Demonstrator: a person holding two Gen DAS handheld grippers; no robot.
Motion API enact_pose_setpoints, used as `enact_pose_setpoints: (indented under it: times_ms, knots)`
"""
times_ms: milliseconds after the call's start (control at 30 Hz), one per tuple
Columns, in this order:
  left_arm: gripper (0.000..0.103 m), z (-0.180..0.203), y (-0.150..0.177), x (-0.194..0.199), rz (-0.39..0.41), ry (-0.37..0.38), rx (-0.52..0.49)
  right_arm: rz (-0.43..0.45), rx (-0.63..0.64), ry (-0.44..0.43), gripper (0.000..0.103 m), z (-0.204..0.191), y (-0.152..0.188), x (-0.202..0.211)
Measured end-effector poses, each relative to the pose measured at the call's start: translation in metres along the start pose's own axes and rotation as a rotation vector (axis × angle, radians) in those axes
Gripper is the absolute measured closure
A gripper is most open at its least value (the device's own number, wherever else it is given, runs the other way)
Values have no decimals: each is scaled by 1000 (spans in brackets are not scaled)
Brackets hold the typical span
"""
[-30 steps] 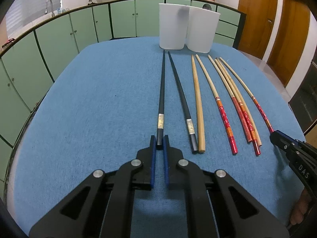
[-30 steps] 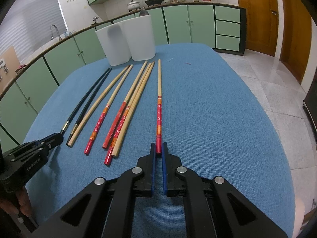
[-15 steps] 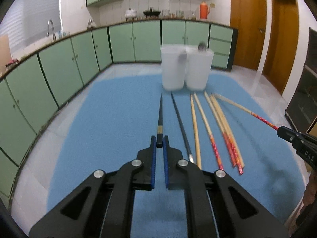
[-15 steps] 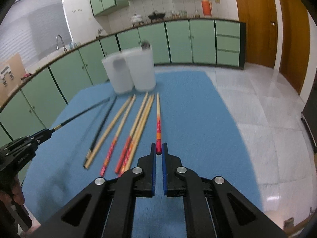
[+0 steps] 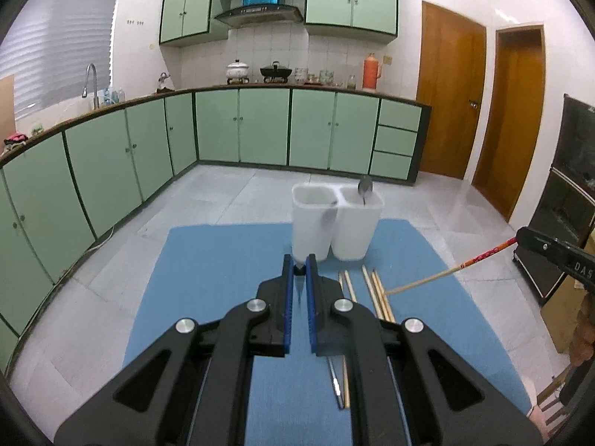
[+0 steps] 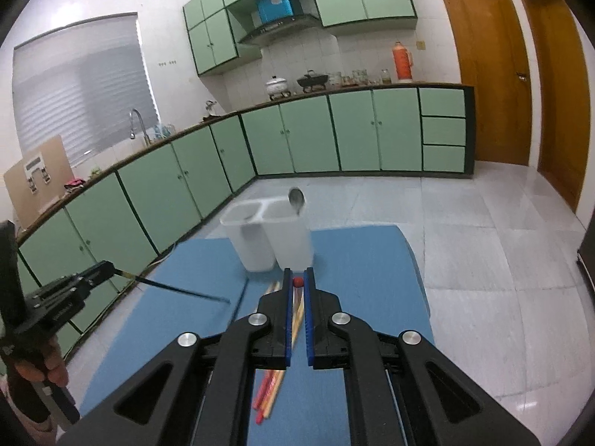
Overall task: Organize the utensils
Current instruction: 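Lift both chopsticks and drop them into the white holder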
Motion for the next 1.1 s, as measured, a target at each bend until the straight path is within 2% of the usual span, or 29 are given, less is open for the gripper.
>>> enact_pose_setpoints:
  times_ms: [167, 467, 767, 1100]
  knots:
    - [97, 3, -18, -1, 13, 30, 7, -2, 32, -12, 98, -7, -27, -3]
    - [98, 4, -56, 9, 88, 45, 16, 21, 63, -73, 98, -20, -59, -2]
    - [98, 10, -101, 12, 174, 55, 25, 84, 95, -93, 98, -27, -104, 4]
    - [98, 19, -184, 10, 308, 68, 55, 125, 136, -79, 98, -33, -157, -8]
Point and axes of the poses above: each gripper's, at about its wrist camera, not at the fingertips, and x roughly against the way its jaws point, z to its right, y to its underside, the point moved 10 cm from there along -x, roughly the way its jaws point, and after that the axes turned 9 degrees about -y, right-handed, at the moved point
